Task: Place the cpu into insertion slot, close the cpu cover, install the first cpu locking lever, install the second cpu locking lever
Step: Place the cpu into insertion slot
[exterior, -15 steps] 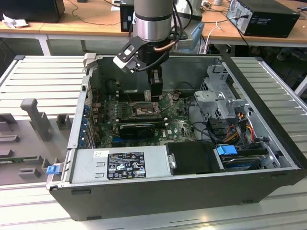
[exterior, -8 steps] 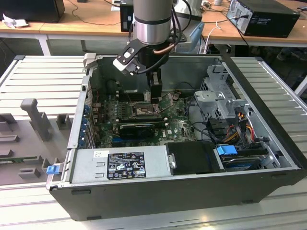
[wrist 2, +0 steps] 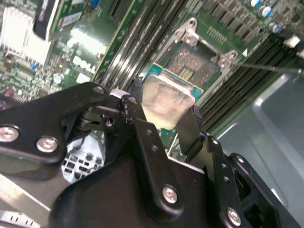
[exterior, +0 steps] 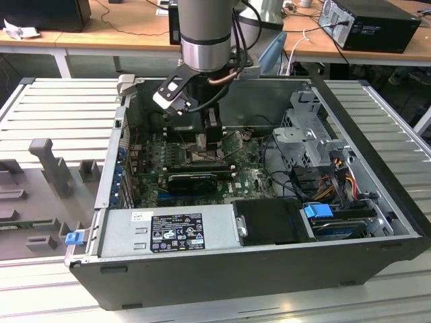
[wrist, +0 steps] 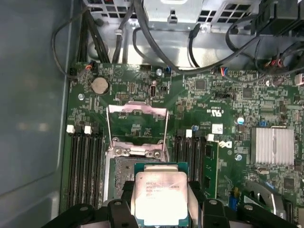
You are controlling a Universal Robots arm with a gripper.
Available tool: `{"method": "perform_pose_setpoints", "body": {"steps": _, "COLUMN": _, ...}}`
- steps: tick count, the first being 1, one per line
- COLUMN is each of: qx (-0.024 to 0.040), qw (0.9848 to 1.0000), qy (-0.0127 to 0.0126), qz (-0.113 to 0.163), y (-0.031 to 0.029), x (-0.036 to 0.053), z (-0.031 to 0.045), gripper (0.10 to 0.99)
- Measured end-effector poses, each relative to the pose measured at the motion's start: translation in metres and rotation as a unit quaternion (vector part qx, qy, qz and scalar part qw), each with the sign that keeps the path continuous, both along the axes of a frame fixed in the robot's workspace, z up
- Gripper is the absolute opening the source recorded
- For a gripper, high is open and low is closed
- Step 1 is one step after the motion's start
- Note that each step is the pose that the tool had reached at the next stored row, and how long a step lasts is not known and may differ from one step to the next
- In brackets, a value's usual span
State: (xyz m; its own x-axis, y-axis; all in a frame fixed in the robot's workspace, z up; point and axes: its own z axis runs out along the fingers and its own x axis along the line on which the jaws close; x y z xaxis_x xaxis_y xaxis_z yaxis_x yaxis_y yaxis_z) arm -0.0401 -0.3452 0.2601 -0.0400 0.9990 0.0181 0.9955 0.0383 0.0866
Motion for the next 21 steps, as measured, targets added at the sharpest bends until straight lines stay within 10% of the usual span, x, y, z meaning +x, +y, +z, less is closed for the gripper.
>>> {"method": "perform_pose_setpoints", "body": {"steps": 21, "qx": 0.0000, "qw": 0.9998, "qy": 0.0000, "qz": -0.021, "y": 0.0267, "x": -0.0075, "z": -0.0465, "gripper": 0.525}}
